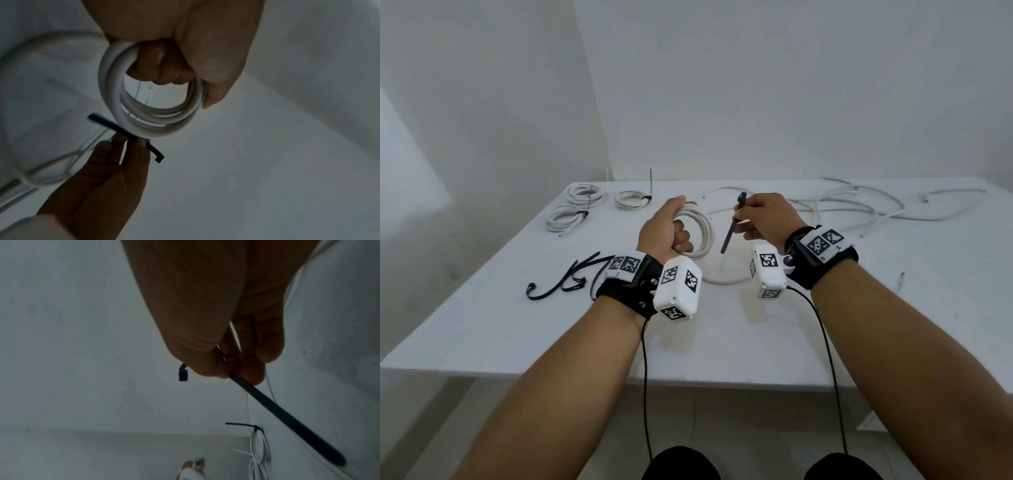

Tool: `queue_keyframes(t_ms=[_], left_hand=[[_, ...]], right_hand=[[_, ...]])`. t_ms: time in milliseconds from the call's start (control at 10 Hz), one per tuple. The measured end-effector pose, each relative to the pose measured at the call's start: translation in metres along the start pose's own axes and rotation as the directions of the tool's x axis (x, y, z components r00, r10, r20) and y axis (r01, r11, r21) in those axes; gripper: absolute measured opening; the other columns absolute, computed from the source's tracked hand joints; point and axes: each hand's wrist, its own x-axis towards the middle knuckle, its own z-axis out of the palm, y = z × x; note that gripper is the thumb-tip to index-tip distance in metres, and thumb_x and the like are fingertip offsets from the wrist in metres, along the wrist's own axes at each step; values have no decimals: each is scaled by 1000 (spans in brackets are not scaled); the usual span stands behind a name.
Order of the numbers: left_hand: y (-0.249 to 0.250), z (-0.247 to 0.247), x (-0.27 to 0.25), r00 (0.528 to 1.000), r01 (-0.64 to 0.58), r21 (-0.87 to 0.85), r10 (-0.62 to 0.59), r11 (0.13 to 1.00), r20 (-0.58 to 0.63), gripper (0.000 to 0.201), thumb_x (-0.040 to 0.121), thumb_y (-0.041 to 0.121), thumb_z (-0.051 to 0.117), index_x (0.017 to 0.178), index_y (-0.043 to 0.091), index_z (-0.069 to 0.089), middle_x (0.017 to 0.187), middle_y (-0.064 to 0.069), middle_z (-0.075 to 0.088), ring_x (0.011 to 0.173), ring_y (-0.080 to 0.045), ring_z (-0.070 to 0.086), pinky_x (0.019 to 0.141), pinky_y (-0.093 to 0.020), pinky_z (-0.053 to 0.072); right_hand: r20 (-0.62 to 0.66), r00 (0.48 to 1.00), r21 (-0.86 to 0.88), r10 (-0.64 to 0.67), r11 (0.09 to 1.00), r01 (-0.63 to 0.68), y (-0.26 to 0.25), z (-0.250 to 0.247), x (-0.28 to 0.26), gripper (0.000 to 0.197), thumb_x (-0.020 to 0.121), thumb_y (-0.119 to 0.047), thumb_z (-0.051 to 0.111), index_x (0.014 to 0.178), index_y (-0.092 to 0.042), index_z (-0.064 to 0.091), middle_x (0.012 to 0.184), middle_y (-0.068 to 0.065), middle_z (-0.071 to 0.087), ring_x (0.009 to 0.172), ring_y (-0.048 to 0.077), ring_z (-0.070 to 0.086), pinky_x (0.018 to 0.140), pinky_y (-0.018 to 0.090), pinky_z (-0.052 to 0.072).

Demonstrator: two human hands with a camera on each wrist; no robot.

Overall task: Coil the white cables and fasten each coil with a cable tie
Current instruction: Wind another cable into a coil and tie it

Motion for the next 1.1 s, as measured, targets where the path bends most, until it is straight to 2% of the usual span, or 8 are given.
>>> queue_keyframes(t_ms=[300,400,500,600,700,800,1000,1100], left_hand=[[-51,68,7,979,97,170,-125,981,161,24,92,28,62,75,13,70,46,7,21,39,-9,18,37,-19,18],[-64,70,11,980,104,172,-130,980,148,26,91,27,63,70,13,71,45,6,26,39,-9,20,37,-19,18],[-69,69,14,983,86,185,-114,979,144,26,91,26,63,71,12,72,44,6,30,41,-10,24,38,-21,18],[-71,64,17,984,61,199,-93,978,153,29,91,26,62,66,15,74,43,4,36,44,-12,29,40,-22,18],[-71,59,20,984,49,195,-82,979,161,24,91,27,60,75,16,75,45,5,31,41,-11,26,39,-21,18],[-69,58,29,985,32,181,-62,983,161,22,91,27,57,82,16,74,46,6,28,42,-11,23,37,-20,18],[-65,59,34,988,23,159,-47,987,147,24,89,27,62,67,20,55,44,7,25,47,-12,21,37,-19,18],[-65,55,34,981,52,163,-80,985,174,32,88,26,64,62,21,48,44,7,23,41,-11,19,37,-18,18]], right_hand=[[-98,990,90,97,992,-88,24,-41,0,11,89,-7,65,97,0,68,86,12,68,65,18,63,55,23,50],[28,983,-34,179,983,-178,25,-48,-5,22,95,-27,59,110,-14,70,100,1,68,92,15,60,81,28,49],[114,970,-33,213,977,-211,26,-45,-5,27,98,-21,55,118,-6,64,92,1,65,85,15,63,86,35,54],[135,958,23,255,965,-260,22,-39,-9,12,98,-15,54,102,-8,63,86,1,62,75,13,61,70,24,54],[148,972,22,183,982,-188,26,-36,-9,15,97,-15,55,86,-14,65,88,5,65,77,18,64,79,32,55],[106,984,144,141,977,-155,23,-33,-11,22,93,-14,53,97,-3,73,93,18,73,81,33,69,83,43,55],[92,996,142,6,990,-19,17,-26,-14,25,95,-6,44,87,1,67,64,6,64,59,21,63,63,32,53],[111,994,113,-5,994,-8,20,-25,-14,21,95,-2,44,103,-5,63,61,1,65,60,20,65,61,31,56]])
